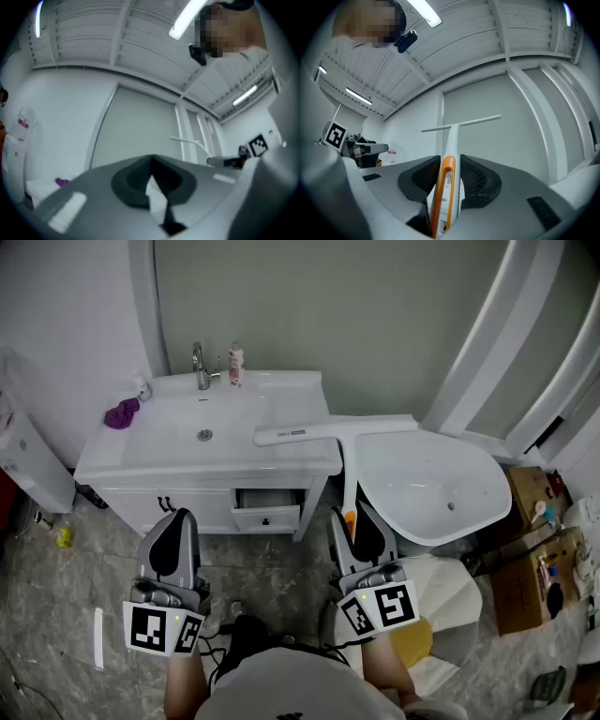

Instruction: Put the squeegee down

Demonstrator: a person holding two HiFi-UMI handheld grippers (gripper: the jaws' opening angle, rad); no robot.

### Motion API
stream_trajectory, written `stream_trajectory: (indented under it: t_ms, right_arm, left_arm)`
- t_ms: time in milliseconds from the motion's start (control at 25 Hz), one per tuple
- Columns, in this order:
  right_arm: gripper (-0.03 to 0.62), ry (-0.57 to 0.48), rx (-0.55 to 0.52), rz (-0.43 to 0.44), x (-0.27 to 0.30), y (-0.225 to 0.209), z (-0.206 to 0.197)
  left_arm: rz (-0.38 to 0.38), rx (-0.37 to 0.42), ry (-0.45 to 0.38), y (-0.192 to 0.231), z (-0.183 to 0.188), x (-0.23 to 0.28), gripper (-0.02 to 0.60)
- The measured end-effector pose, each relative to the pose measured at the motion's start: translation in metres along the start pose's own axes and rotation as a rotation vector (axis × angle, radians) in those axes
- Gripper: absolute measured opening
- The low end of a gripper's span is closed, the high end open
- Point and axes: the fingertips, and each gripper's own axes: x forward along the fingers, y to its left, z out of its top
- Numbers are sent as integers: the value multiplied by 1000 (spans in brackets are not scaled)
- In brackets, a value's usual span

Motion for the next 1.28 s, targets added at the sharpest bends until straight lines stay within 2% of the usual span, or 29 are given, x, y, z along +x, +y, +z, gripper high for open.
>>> stream_trajectory:
  t_ms: [560, 1280]
  right_arm:
    - [130, -2, -13, -16, -2, 2, 0]
    - [130, -10, 16, -44, 100, 11, -23]
  left_arm:
    - [-3, -1, -3, 1, 2, -3, 8]
    - [-35, 14, -13, 84, -5, 62, 8]
